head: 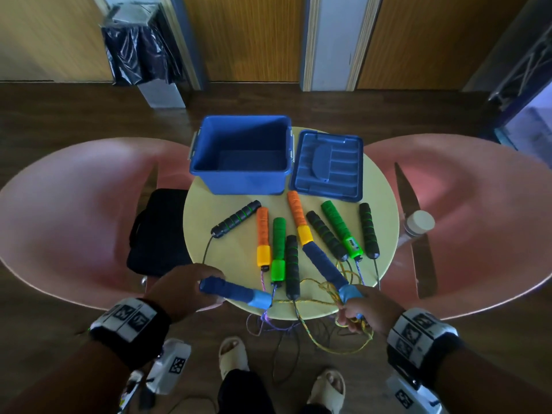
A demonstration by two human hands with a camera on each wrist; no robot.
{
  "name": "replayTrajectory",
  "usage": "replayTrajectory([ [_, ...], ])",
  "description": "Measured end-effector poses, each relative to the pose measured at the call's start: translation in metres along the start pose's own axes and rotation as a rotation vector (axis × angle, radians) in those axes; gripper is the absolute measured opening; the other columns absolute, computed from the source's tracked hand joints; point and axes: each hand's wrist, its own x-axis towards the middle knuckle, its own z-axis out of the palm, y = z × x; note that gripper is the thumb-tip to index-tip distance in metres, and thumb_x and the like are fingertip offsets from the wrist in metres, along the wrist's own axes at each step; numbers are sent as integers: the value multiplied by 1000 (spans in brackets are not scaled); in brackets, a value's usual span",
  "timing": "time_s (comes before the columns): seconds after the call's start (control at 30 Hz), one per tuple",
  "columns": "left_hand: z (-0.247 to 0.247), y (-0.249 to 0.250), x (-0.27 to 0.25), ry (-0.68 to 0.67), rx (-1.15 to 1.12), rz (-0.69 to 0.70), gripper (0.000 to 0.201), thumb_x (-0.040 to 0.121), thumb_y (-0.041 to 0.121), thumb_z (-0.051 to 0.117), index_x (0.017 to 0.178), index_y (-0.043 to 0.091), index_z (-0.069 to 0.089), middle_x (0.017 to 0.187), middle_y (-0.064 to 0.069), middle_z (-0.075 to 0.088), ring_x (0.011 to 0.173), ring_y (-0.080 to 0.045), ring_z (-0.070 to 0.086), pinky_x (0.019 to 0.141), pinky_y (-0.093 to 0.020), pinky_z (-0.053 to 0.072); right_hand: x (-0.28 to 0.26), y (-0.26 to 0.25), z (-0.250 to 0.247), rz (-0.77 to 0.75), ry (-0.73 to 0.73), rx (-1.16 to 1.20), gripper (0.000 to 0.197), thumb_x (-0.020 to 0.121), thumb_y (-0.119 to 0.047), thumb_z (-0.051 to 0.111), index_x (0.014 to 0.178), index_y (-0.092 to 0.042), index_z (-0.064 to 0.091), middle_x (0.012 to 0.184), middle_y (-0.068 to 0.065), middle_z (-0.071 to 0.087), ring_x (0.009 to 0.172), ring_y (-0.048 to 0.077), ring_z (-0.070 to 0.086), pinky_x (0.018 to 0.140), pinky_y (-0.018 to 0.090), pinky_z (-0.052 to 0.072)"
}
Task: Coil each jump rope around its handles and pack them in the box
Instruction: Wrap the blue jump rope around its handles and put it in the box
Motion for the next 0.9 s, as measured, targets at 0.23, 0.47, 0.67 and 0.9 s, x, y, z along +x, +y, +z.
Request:
replayTrajectory([
  [0.23, 33, 23, -25, -132, -64, 9, 28, 58, 55, 70, 83, 44, 60, 83, 15, 66, 78, 0, 61, 71, -24, 52, -7, 4, -15, 2, -43, -267, 24, 71, 1, 65, 94, -5, 64, 66, 8, 63, 55, 19, 55, 50, 24, 43],
  [0.47, 93, 34, -19, -255, 88, -20, 28, 62, 52, 71, 84, 44, 56, 85, 20, 60, 73, 7, 52, 65, -11, 37, -24, 19, -23, 48, -115, -407, 22, 71, -3, 67, 90, -14, 63, 53, -3, 62, 48, 11, 55, 53, 25, 45],
  [0.67, 116, 45, -14, -41, 227, 149, 25, 54, 47, 64, 67, 25, 60, 54, 19, 40, 47, 2, 32, 51, -3, 16, -31, 38, -23, 61, -132, -511, 30, 69, -10, 71, 95, -23, 66, 84, 2, 66, 62, 9, 60, 60, 22, 52],
  [0.9, 134, 54, -6, 6, 376, 177, 24, 45, 44, 49, 47, 27, 31, 46, 13, 22, 39, -3, 14, 35, -9, 3, -31, 54, -15, 133, -147, -708, 46, 64, -25, 74, 108, -31, 60, 93, -5, 66, 77, 6, 67, 69, 23, 58],
])
